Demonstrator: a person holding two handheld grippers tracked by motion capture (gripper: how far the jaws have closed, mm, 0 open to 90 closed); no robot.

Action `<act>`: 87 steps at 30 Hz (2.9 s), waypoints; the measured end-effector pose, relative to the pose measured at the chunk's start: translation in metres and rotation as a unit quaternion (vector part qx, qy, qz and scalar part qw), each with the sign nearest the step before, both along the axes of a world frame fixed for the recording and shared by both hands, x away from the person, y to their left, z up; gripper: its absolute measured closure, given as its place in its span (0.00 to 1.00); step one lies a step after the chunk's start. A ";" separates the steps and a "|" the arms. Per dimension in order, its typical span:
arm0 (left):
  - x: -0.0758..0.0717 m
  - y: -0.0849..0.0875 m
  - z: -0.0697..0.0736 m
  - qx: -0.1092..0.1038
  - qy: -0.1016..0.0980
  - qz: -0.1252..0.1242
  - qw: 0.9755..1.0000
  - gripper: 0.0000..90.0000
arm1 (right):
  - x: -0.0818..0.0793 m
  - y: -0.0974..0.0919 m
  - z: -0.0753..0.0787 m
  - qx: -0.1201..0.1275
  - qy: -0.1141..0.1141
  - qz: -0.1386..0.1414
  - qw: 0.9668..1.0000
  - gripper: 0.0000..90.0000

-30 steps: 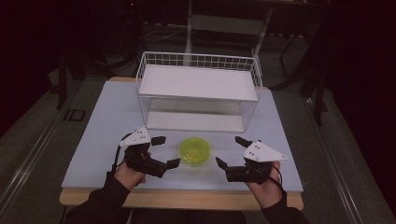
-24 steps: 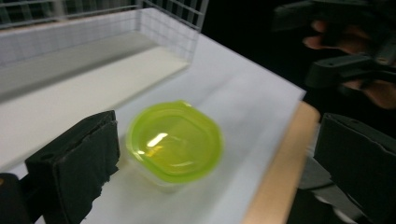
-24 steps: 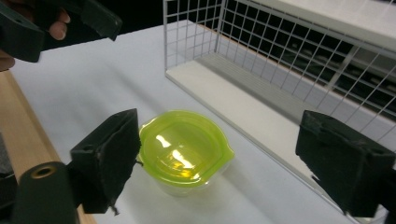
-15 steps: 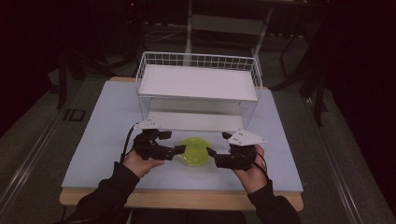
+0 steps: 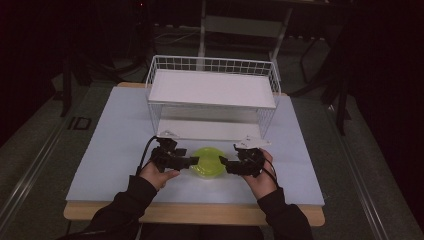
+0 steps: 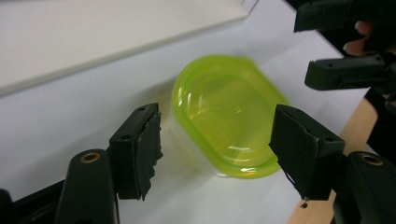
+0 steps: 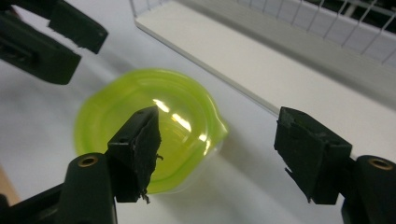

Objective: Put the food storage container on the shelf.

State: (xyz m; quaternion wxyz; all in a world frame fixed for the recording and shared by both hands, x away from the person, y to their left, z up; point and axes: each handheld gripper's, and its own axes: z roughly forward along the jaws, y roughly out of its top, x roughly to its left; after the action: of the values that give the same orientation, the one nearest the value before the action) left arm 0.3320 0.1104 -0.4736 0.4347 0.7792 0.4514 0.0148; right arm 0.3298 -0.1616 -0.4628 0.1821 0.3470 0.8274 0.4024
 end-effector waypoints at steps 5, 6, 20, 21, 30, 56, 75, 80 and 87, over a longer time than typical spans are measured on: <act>0.004 -0.003 -0.011 0.004 0.022 0.000 1.000 0.40 | 0.005 0.004 -0.013 -0.014 0.013 0.001 1.000 0.34; 0.004 -0.003 -0.013 0.004 0.023 -0.001 1.000 0.40 | 0.006 0.005 -0.016 -0.011 0.017 0.000 1.000 0.34; 0.004 -0.006 -0.028 -0.006 0.056 -0.020 0.998 0.56 | 0.011 0.002 -0.028 -0.010 0.047 0.003 0.999 0.31; 0.003 -0.007 -0.027 -0.017 0.060 -0.026 0.998 0.56 | 0.010 0.001 -0.028 -0.010 0.048 0.004 0.999 0.32; -0.009 -0.006 -0.023 -0.022 0.068 -0.035 0.997 0.77 | 0.004 -0.005 -0.025 0.016 0.087 0.028 0.996 0.47; -0.030 0.003 0.009 -0.039 0.055 -0.018 0.998 0.91 | -0.018 0.005 0.022 0.041 0.078 0.015 0.996 0.88; -0.022 0.012 0.077 -0.064 0.009 -0.029 0.997 0.92 | -0.014 0.005 0.081 0.078 0.052 -0.008 0.996 0.88; -0.018 0.013 0.091 -0.070 0.004 -0.030 0.997 0.92 | -0.010 0.004 0.094 0.085 0.049 -0.013 0.995 0.88; -0.009 0.013 0.111 -0.072 -0.002 -0.026 0.997 0.92 | -0.001 0.006 0.112 0.084 0.040 -0.020 0.995 0.87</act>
State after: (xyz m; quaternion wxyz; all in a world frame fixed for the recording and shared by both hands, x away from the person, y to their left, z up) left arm 0.3234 0.1236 -0.3628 0.4910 0.7570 0.4302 -0.0275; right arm 0.3284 -0.1558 -0.3506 0.1272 0.3932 0.7902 0.4526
